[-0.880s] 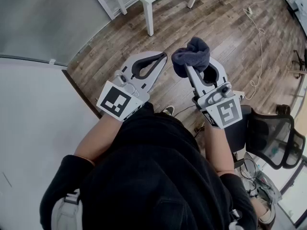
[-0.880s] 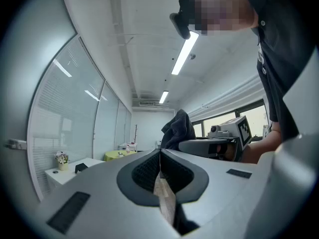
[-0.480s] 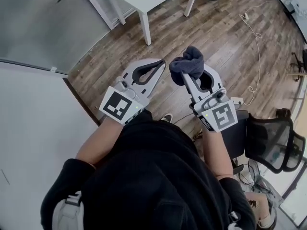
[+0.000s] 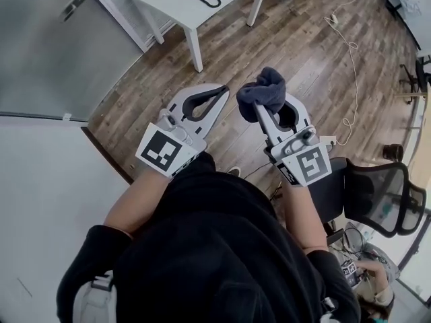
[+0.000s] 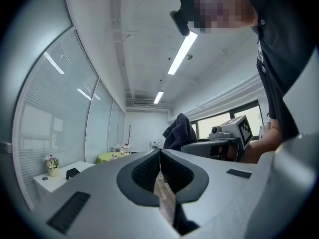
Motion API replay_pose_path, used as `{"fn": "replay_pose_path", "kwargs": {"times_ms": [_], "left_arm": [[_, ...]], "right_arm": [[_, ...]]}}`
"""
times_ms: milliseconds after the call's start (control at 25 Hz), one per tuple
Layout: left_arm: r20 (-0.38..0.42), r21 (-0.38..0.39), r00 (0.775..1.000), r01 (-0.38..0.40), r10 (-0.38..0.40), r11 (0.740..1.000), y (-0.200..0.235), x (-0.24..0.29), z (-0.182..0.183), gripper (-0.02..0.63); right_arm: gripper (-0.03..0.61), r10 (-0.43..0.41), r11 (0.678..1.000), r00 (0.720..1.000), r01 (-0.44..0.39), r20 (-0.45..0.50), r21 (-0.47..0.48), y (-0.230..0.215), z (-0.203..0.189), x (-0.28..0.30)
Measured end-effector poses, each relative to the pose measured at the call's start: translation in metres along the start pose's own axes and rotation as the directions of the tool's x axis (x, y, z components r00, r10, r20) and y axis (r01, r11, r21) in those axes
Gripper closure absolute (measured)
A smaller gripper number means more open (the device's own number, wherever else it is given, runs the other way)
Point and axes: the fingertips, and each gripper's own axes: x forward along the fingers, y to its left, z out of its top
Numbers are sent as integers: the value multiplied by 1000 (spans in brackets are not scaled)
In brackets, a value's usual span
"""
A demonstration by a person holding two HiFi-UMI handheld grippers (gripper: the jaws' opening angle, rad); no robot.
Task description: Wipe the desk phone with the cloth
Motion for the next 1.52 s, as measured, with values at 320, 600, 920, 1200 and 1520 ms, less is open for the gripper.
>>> {"fn": "replay_pose_path", "kwargs": {"times_ms": [320,600,920,1200,1520], "left_arm": [[-5,-21,998,64,-64,998,68,6,-9,603],[5,-45,996,84,-84,995,111,4,-15,603],[-43,-39,993,107,-109,994,133,13,-29,603],[-36,-33,995,90,-92,995,147,54,-26,603],[-40,-1,999,20,-20,1000,165,128,-16,603]], "right_arm": [[476,-61,998,998,61,-21,5,-17,-5,63],[476,-86,996,996,86,-31,9,-19,-12,107],[476,-87,996,996,88,-31,7,-33,-16,131],[476,-69,998,997,69,-21,9,-77,-18,141],[476,-8,1000,1000,8,-11,3,-154,-16,149]]}}
